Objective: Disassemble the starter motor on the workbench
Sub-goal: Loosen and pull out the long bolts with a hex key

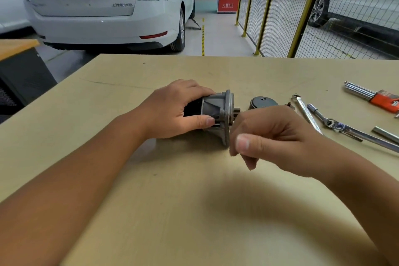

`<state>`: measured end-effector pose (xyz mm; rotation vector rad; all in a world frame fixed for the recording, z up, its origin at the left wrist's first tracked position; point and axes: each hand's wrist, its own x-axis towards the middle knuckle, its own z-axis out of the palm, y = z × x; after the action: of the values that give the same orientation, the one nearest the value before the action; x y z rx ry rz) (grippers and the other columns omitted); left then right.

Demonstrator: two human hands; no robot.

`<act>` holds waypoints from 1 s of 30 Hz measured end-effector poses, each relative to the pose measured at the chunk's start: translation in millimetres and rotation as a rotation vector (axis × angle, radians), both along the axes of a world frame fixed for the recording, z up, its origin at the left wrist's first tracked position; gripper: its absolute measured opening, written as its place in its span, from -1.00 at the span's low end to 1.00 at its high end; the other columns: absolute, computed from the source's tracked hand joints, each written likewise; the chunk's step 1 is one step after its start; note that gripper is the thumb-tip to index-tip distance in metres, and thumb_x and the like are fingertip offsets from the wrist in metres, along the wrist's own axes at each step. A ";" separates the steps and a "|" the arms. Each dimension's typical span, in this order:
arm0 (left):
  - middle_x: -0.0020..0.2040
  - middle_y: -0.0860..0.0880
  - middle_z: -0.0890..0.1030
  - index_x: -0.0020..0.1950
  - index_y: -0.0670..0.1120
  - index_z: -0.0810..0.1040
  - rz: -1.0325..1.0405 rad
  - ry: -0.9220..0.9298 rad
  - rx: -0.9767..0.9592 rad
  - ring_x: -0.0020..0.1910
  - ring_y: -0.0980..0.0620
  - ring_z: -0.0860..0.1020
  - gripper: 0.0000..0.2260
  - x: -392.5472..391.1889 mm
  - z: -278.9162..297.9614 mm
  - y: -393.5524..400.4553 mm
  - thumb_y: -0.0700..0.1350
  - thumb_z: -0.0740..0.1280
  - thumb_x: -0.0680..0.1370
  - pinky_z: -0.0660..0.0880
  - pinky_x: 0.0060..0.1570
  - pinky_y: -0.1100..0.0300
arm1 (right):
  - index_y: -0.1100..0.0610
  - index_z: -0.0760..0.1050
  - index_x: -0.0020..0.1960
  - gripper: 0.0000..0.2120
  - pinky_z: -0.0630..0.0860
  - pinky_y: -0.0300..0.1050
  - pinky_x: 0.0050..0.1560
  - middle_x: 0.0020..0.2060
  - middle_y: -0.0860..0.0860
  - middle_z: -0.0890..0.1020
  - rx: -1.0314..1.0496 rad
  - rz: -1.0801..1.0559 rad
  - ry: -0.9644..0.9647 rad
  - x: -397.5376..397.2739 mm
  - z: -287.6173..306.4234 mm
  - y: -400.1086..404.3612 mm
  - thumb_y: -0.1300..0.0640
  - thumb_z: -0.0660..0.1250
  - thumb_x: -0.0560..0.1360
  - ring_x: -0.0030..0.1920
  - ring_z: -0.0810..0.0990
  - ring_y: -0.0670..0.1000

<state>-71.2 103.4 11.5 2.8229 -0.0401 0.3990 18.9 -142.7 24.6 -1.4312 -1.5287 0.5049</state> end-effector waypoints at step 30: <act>0.22 0.07 0.62 0.45 0.05 0.55 0.011 -0.055 -0.027 0.20 -0.02 0.56 -0.32 -0.2 -5.0 1.8 0.41 0.27 0.45 0.52 0.15 -0.09 | 0.13 0.53 -0.06 -0.86 0.50 -0.07 -0.41 -0.34 0.26 0.53 -0.277 -0.176 0.600 2.1 -9.0 6.5 0.26 0.45 0.42 -0.45 0.52 0.15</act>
<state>-71.5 105.2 6.5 2.7867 -0.0302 0.4755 21.0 -136.2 15.6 -1.4297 -0.8711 0.9635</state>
